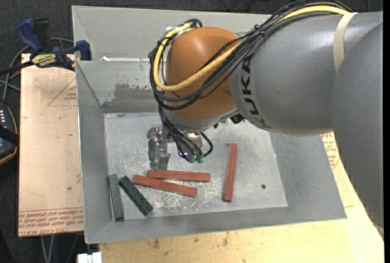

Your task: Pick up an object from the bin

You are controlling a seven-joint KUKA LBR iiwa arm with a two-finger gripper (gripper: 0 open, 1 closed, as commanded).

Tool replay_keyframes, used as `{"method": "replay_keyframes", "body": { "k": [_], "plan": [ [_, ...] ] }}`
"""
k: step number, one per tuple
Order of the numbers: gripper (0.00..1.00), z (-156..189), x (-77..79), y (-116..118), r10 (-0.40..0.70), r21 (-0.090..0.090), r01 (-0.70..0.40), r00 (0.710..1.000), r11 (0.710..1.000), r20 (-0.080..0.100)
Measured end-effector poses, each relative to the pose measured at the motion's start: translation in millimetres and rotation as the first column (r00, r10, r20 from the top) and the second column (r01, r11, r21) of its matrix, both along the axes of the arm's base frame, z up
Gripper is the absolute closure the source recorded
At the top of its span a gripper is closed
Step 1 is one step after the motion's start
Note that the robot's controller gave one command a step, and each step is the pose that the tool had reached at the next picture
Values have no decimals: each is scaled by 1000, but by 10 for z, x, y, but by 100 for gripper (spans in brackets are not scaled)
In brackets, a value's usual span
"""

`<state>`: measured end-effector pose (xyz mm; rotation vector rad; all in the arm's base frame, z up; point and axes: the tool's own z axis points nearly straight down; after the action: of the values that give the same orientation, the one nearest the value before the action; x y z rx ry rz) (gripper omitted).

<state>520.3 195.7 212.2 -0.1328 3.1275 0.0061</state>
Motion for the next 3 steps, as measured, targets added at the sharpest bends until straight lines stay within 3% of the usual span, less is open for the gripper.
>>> {"method": "replay_keyframes", "body": {
  "k": [1, 2, 3],
  "plan": [
    [0, -48, -21, -2, 2, -3, -2, 1000, 1000, -9],
    [0, -1438, 436, -606, 171, -4, -171, 985, 985, -14],
    [100, -1387, 457, -581, 173, -2, -173, 985, 985, -5]
  ]
}}
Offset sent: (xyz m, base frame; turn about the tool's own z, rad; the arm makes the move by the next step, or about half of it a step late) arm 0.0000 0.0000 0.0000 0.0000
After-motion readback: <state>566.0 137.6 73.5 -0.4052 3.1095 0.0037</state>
